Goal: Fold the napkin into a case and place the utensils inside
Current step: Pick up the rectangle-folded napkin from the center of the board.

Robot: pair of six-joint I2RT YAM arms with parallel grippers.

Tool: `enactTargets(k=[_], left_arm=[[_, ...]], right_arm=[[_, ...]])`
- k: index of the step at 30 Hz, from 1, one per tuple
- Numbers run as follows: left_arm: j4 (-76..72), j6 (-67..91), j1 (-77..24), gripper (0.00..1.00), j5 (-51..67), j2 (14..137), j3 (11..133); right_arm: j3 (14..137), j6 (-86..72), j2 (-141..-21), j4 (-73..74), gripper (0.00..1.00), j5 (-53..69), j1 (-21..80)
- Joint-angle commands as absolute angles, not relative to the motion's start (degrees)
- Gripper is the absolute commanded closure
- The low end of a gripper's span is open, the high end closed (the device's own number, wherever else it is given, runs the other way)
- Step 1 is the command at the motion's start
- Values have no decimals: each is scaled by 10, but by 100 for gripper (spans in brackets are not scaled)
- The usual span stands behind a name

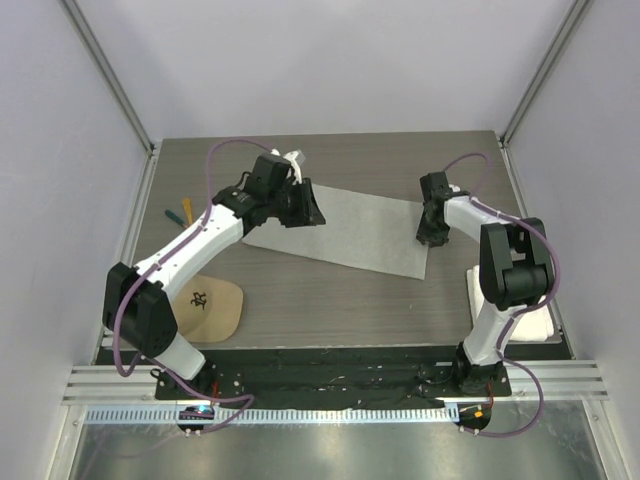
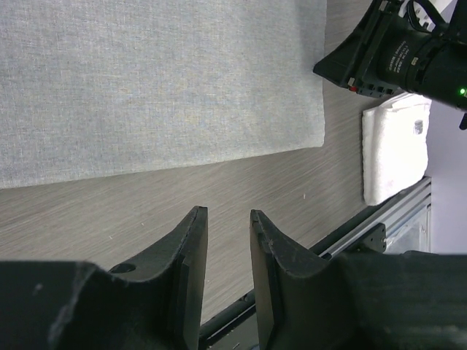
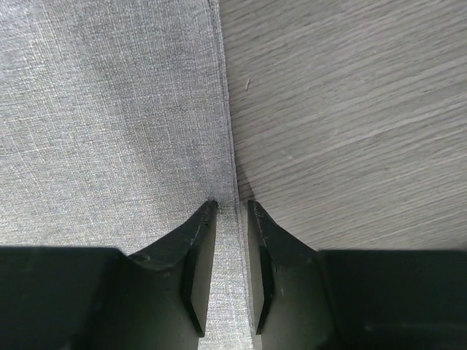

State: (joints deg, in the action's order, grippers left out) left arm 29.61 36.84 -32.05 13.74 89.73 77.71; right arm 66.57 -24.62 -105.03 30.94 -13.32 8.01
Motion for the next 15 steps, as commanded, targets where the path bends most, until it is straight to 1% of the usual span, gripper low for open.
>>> enactTargets(k=[1, 4, 8, 10, 12, 13, 15], left_arm=[[284, 368, -311, 66, 154, 887, 788], [290, 362, -307, 66, 152, 882, 787], [296, 359, -298, 66, 154, 888, 791], [297, 359, -296, 66, 163, 897, 797], [298, 359, -295, 66, 171, 903, 802], [301, 359, -295, 65, 174, 906, 809], [301, 359, -295, 65, 177, 912, 813]], right_arm=[[592, -258, -1064, 259, 71, -85, 64], [563, -246, -1062, 237, 72, -63, 47], [534, -234, -1043, 206, 84, -26, 33], [523, -228, -1033, 191, 87, -13, 26], [506, -229, -1017, 171, 97, -8, 20], [494, -229, -1011, 164, 99, -7, 18], [490, -231, -994, 158, 99, -12, 18]])
